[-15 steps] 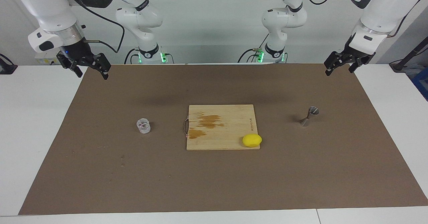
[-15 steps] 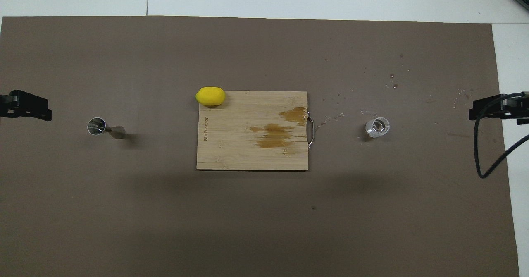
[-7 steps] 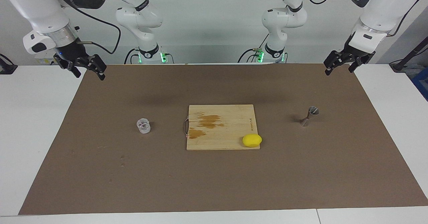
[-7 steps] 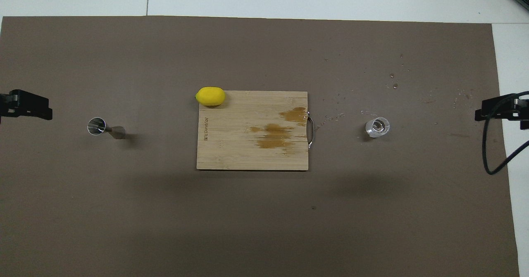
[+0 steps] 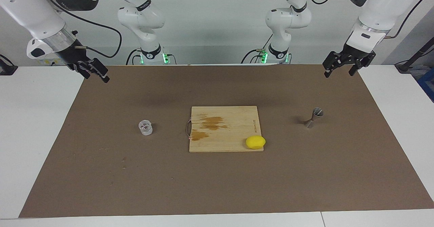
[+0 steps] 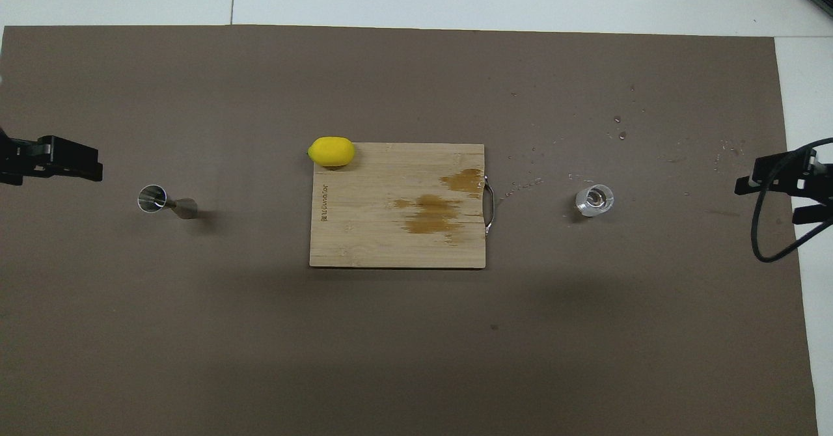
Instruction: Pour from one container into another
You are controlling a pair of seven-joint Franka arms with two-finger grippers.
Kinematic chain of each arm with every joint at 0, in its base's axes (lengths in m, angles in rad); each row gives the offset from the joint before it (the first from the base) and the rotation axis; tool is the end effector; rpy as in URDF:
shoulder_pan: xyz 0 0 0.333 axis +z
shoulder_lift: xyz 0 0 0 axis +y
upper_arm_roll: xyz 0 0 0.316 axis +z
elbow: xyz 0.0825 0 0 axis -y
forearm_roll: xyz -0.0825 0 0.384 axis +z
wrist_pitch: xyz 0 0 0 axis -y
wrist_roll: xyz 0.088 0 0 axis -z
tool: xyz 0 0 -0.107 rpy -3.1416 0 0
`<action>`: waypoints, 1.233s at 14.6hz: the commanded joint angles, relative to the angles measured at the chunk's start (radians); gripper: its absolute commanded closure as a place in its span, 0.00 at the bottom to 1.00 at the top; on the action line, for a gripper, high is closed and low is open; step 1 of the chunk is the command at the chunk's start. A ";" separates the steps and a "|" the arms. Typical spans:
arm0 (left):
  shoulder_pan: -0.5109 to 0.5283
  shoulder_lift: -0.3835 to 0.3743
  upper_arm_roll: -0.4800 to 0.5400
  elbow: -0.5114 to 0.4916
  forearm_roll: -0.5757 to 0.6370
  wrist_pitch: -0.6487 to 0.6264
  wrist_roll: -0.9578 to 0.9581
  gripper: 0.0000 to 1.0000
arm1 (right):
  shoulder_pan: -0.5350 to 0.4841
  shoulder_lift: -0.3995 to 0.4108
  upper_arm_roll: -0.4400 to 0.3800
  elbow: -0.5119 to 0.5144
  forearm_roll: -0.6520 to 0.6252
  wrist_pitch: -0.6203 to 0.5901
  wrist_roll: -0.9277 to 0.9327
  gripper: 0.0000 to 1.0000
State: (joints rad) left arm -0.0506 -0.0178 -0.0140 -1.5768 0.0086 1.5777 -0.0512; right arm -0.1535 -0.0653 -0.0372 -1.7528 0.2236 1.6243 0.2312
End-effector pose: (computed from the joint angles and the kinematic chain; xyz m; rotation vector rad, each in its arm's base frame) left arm 0.5488 -0.0347 0.6321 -3.1336 0.0210 -0.0301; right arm 0.5286 -0.0795 0.5811 -2.8455 0.6376 0.0990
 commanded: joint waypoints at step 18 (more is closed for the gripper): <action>0.132 -0.083 0.032 -0.222 -0.447 0.117 0.094 0.00 | -0.287 0.232 0.005 -0.234 0.640 0.057 0.206 0.00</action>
State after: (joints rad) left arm 0.0404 -0.0475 0.0241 -1.6897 -0.3688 1.6349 -0.0091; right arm -0.4145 0.1357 -0.0422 -2.0060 0.8273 1.6588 0.4548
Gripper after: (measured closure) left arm 0.000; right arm 0.000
